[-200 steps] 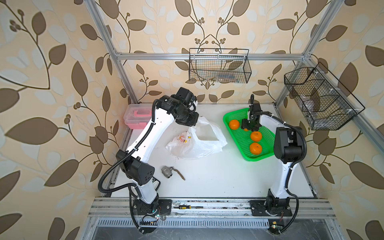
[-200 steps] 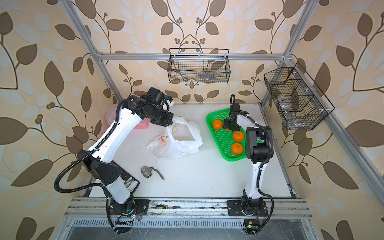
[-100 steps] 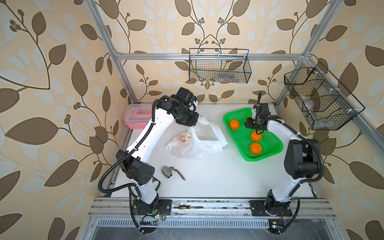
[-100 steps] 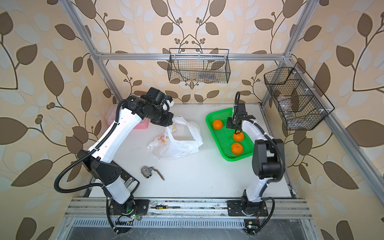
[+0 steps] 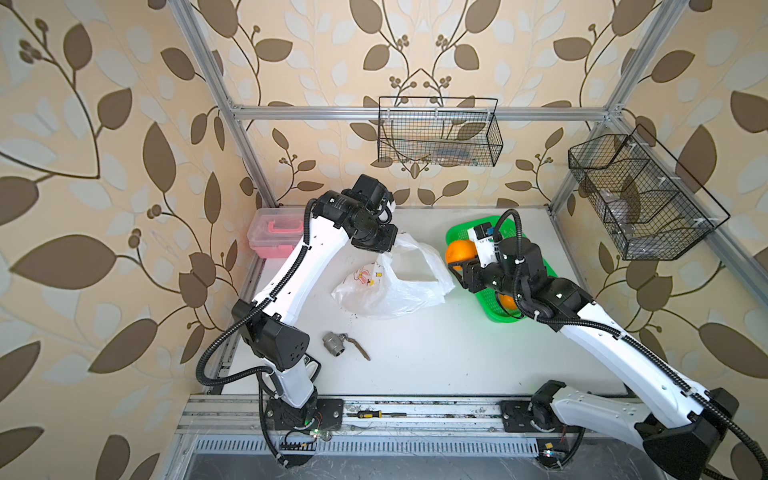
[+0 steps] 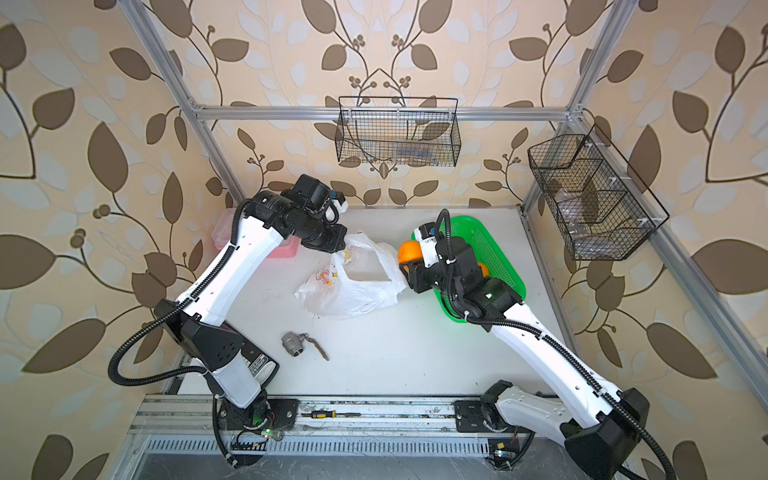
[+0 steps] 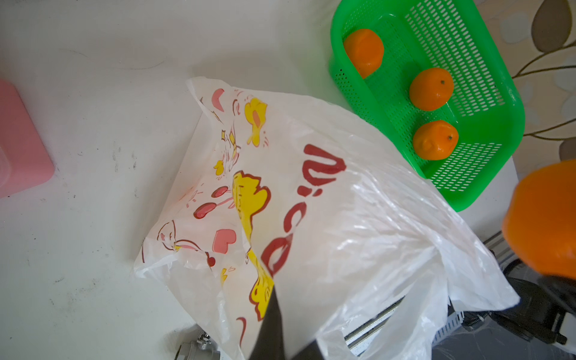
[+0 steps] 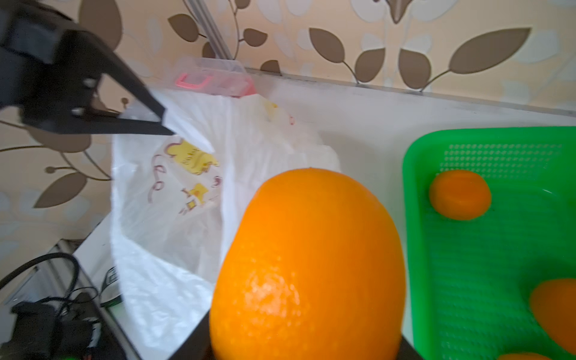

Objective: Place the oranges into plastic bags & tie knots
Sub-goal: Place the orange in the plastic bag, then pick up the orange from the basket.

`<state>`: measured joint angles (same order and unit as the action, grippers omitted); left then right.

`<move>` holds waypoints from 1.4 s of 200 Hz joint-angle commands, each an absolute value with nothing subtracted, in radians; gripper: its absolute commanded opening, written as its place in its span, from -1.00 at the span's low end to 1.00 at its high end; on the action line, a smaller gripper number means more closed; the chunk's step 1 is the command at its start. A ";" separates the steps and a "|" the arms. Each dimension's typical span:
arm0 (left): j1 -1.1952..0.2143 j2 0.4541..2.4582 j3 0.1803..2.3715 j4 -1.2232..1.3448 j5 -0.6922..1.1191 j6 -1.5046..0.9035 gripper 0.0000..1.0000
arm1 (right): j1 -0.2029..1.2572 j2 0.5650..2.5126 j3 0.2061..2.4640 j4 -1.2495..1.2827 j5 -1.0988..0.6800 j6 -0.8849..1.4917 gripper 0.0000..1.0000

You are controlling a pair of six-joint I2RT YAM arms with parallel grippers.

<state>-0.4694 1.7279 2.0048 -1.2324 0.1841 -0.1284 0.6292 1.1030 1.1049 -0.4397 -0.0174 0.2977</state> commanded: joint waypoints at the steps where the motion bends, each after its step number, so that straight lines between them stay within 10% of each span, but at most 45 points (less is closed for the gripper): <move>1: -0.460 1.724 2.010 -1.238 0.207 -0.112 -1.00 | 0.719 1.137 1.153 -0.393 0.017 0.339 0.06; 71: -0.460 1.703 2.007 -1.230 0.209 -0.115 -1.00 | 0.825 1.437 1.220 -0.198 0.000 0.368 0.06; 110: -0.460 1.693 2.001 -1.223 0.198 -0.118 -1.00 | 0.816 1.575 1.316 -0.189 -0.003 0.345 0.47; 183: -0.459 1.687 1.994 -1.218 0.187 -0.118 -1.00 | 0.778 1.244 1.246 -0.336 0.039 0.351 0.73; 280: -0.460 1.697 1.999 -1.221 0.185 -0.118 -1.00 | 0.211 1.147 1.087 -0.658 0.000 0.264 0.86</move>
<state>-0.4694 1.7279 1.9953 -1.2255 0.1822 -0.1287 0.3393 1.0714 1.1286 -0.5156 -0.0013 0.3286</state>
